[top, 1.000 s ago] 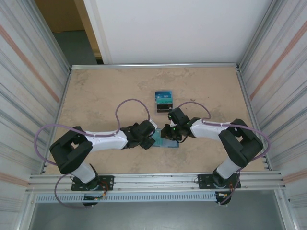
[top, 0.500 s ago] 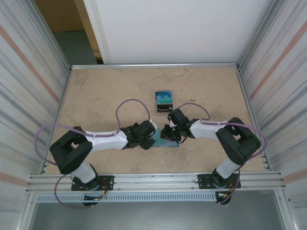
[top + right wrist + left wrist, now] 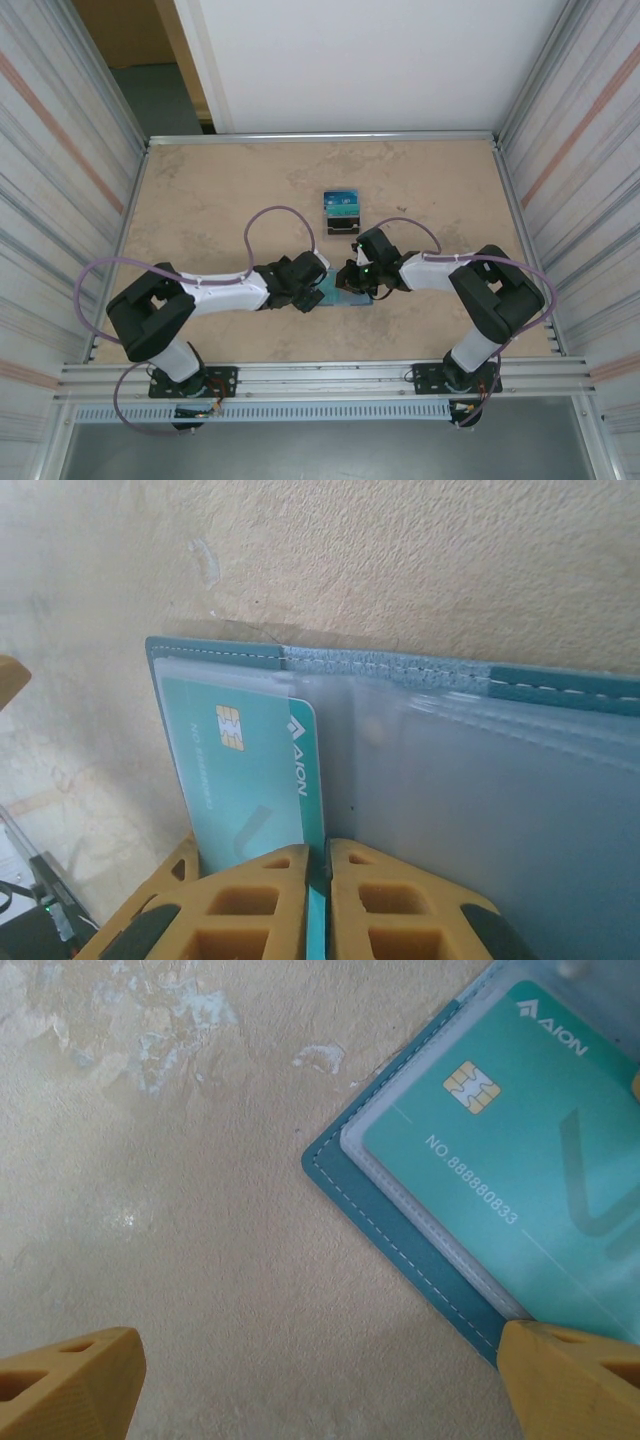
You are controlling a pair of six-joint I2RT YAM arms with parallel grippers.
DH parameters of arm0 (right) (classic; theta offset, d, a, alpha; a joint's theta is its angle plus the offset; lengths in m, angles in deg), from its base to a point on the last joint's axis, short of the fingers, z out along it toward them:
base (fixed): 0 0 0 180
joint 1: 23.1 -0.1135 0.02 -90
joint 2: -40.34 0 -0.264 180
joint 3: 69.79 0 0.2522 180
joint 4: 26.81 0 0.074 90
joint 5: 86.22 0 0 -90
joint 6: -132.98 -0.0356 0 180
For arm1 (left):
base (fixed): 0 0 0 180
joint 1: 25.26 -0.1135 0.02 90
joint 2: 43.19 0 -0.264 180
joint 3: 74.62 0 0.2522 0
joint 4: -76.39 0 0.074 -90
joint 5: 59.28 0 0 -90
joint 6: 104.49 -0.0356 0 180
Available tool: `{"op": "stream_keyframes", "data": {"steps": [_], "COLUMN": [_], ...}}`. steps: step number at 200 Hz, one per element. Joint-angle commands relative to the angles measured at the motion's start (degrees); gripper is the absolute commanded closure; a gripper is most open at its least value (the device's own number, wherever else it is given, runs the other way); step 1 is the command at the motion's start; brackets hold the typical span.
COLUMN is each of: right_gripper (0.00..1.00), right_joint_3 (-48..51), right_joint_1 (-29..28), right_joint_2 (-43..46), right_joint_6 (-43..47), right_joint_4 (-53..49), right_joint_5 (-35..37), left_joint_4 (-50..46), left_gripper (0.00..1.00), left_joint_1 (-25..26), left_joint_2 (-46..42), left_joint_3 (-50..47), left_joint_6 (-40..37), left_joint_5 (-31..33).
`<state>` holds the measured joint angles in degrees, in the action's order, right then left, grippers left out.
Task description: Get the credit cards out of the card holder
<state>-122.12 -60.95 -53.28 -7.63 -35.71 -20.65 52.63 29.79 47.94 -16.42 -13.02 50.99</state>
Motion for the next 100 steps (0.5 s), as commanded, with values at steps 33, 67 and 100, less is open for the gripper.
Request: {"op": "stream_keyframes", "data": {"steps": [33, 67, 100], "right_gripper": [0.98, 1.00, 1.00], "right_joint_3": [0.36, -0.61, -2.27], "right_joint_1": [-1.00, -0.55, 0.24], "right_joint_2": [-1.33, 0.14, 1.76], "right_joint_6": [-0.36, 1.58, 4.03], "right_joint_4": [2.99, -1.12, -7.73], "right_joint_5": [-5.08, -2.68, 1.86], "left_joint_4": [0.39, -0.19, -0.31], "left_gripper": [0.07, 0.07, 0.07], "left_joint_1": [1.14, 1.15, 1.13], "left_joint_2": [2.30, 1.86, 1.42], "left_joint_3": [0.73, 0.64, 0.13], "left_joint_6": [0.55, 0.46, 0.51], "left_joint_5": [-0.87, 0.06, 0.56]}}
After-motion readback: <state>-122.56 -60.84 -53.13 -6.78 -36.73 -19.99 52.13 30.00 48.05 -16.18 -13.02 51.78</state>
